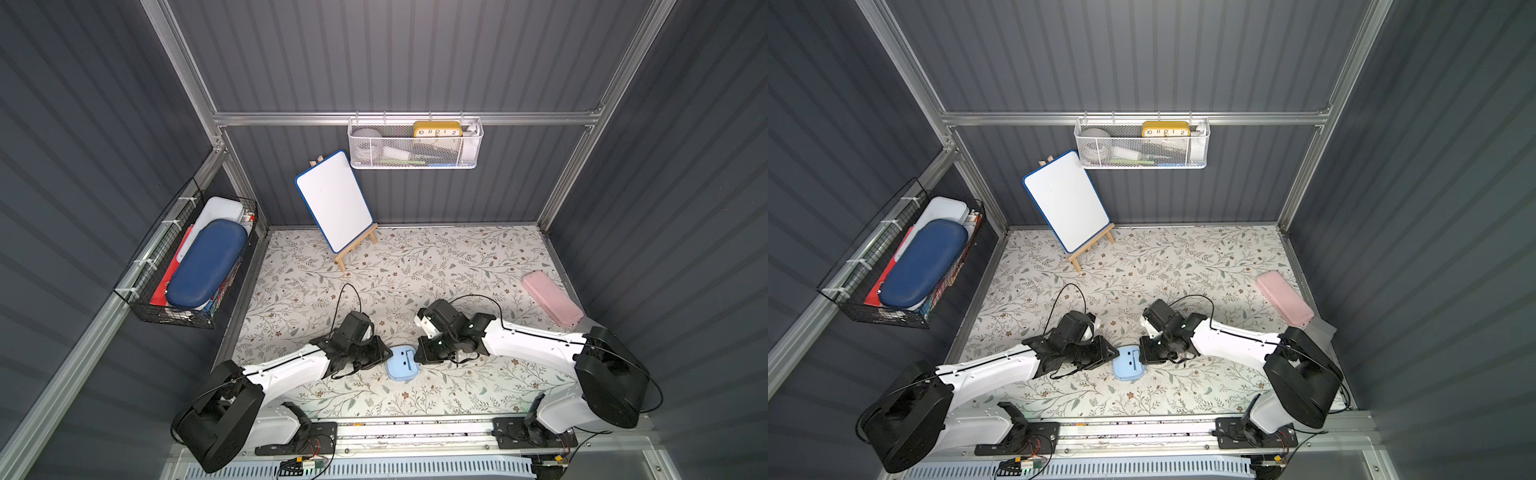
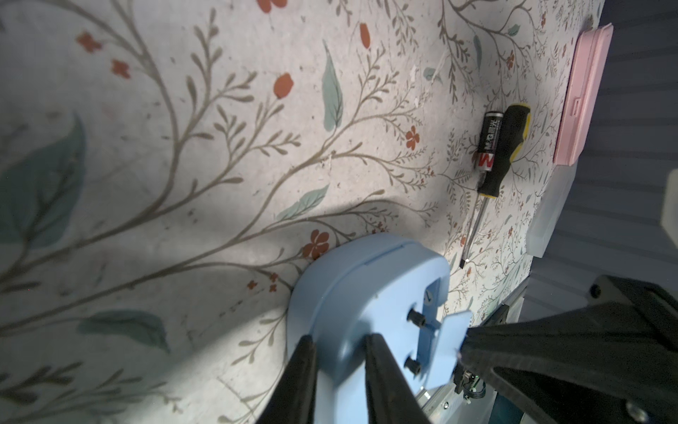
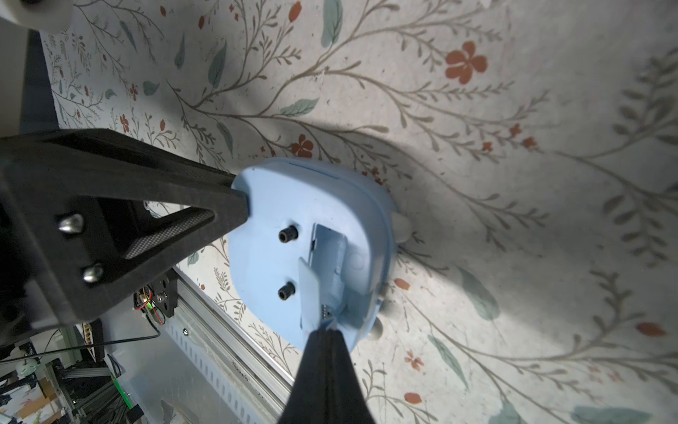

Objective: Remove the battery from the alarm
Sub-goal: Install the cover on the alarm.

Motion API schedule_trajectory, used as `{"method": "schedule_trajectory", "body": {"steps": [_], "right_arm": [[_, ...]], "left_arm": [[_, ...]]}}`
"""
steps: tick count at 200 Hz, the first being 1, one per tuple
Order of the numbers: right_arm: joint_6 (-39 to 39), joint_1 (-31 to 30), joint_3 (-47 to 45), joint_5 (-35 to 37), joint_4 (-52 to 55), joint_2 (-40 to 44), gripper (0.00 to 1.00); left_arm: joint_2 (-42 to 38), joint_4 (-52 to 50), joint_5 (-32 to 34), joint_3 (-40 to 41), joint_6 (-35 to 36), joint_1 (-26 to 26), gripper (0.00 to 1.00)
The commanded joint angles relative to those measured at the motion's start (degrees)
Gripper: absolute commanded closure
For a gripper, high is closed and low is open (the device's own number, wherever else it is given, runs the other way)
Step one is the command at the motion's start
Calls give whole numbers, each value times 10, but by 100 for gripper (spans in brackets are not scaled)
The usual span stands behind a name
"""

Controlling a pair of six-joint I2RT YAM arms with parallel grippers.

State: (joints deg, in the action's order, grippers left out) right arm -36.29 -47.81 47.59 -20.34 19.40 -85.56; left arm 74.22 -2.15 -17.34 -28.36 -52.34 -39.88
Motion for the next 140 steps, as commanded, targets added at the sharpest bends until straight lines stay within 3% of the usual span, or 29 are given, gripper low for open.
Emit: {"method": "schedule_trajectory", "body": {"steps": [1, 56, 140], "right_arm": [[-25, 3, -13, 12, -1, 13, 100], [-73, 4, -41, 15, -42, 27, 100], [-83, 4, -22, 12, -46, -3, 100]], "left_arm": [[7, 6, -1, -16, 13, -4, 72], [-9, 1, 0, -11, 14, -4, 72], [-24, -3, 2, -5, 16, -3, 71]]}}
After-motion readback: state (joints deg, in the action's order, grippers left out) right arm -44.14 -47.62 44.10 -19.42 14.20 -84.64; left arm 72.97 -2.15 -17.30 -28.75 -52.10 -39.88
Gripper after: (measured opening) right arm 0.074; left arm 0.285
